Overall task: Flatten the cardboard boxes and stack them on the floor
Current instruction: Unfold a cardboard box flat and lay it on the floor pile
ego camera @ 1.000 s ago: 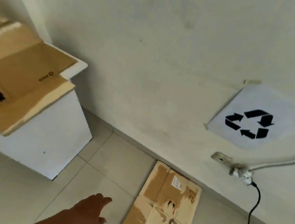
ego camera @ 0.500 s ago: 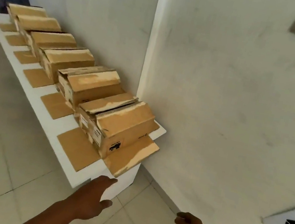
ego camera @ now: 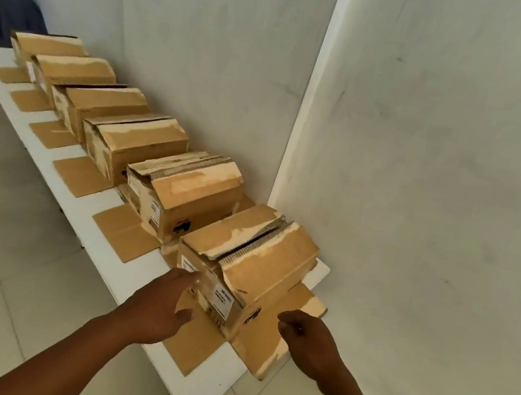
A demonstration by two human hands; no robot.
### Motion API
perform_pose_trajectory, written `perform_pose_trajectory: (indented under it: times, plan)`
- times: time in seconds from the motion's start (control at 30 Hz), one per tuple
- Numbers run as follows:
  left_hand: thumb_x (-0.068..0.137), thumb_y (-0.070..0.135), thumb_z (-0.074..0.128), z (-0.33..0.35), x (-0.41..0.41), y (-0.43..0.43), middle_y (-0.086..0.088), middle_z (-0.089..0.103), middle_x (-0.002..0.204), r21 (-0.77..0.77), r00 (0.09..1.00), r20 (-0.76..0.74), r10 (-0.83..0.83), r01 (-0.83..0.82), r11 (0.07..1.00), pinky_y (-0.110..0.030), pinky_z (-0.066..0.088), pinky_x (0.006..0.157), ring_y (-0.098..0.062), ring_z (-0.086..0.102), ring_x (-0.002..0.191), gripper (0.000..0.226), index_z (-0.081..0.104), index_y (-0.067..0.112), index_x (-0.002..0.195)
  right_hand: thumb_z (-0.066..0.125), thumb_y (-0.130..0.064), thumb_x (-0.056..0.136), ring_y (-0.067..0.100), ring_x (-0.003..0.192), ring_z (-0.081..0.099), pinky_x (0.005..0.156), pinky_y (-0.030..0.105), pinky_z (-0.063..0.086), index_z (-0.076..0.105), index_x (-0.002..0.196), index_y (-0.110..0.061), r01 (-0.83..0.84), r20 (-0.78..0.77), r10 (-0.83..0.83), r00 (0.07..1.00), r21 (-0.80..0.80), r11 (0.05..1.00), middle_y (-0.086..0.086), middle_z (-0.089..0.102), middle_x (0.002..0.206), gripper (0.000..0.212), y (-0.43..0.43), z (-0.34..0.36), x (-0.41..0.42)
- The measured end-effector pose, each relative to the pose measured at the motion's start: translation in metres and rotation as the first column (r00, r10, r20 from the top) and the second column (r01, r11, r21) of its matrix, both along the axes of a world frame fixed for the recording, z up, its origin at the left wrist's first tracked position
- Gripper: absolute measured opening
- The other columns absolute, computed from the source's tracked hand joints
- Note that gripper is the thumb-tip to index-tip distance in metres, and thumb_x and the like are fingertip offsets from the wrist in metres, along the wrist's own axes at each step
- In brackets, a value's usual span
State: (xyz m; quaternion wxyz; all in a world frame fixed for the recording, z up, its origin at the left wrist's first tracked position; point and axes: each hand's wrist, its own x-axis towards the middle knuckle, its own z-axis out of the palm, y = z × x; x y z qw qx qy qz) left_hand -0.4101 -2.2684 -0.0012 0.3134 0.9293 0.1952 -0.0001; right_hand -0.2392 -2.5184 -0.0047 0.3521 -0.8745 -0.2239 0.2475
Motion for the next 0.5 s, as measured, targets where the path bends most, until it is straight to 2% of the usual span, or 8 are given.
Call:
perform_pose_trajectory:
  times: [0.1, 0.23, 0.4, 0.5]
  plan:
    - [0.092, 0.039, 0.063, 0.001, 0.034, 0.03, 0.012, 0.031, 0.152, 0.031, 0.999, -0.028, -0.034, 0.035, 0.999, -0.024, 0.037, 0.105, -0.011, 0.039, 0.136, 0.071, 0.025, 0.036, 0.153, 0.056, -0.03, 0.099, 0.01, 0.11, 0.06, 0.092, 0.024, 0.045, 0.064, 0.125, -0.026, 0.012, 0.055, -0.013, 0.998, 0.002, 1.0, -0.006, 0.066, 0.122, 0.028, 0.033, 0.001, 0.029]
    - [0.092, 0.04, 0.062, 0.0, 0.075, 0.072, 0.011, 0.028, 0.155, 0.065, 0.996, -0.068, -0.061, 0.065, 0.996, -0.027, 0.036, 0.108, -0.011, 0.036, 0.138, 0.069, 0.027, 0.035, 0.152, 0.057, -0.029, 0.098, 0.015, 0.123, 0.055, 0.101, 0.027, 0.042, 0.061, 0.127, -0.026, 0.066, 0.209, -0.066, 0.976, 0.01, 0.998, -0.002, 0.058, 0.135, 0.029, 0.084, -0.009, 0.071]
    - [0.092, 0.053, 0.057, 0.0, 0.129, 0.104, 0.007, 0.017, 0.161, 0.09, 0.981, -0.17, -0.09, 0.107, 0.99, -0.035, 0.034, 0.112, -0.017, 0.025, 0.146, 0.071, 0.023, 0.037, 0.153, 0.053, -0.038, 0.097, 0.026, 0.14, 0.035, 0.111, 0.039, 0.039, 0.049, 0.142, -0.027, 0.031, 0.361, 0.029, 0.932, -0.158, 0.987, 0.004, 0.035, 0.153, 0.047, 0.141, -0.018, 0.089]
    - [0.092, 0.055, 0.056, -0.003, 0.166, 0.107, 0.002, 0.015, 0.162, 0.095, 0.974, -0.203, -0.1, 0.121, 0.988, -0.038, 0.03, 0.115, -0.021, 0.019, 0.148, 0.073, 0.022, 0.035, 0.154, 0.05, -0.046, 0.096, 0.03, 0.147, 0.02, 0.116, 0.046, 0.031, 0.036, 0.149, -0.031, 0.058, 0.376, 0.053, 0.925, -0.277, 0.959, 0.007, 0.021, 0.16, 0.057, 0.161, -0.019, 0.094]
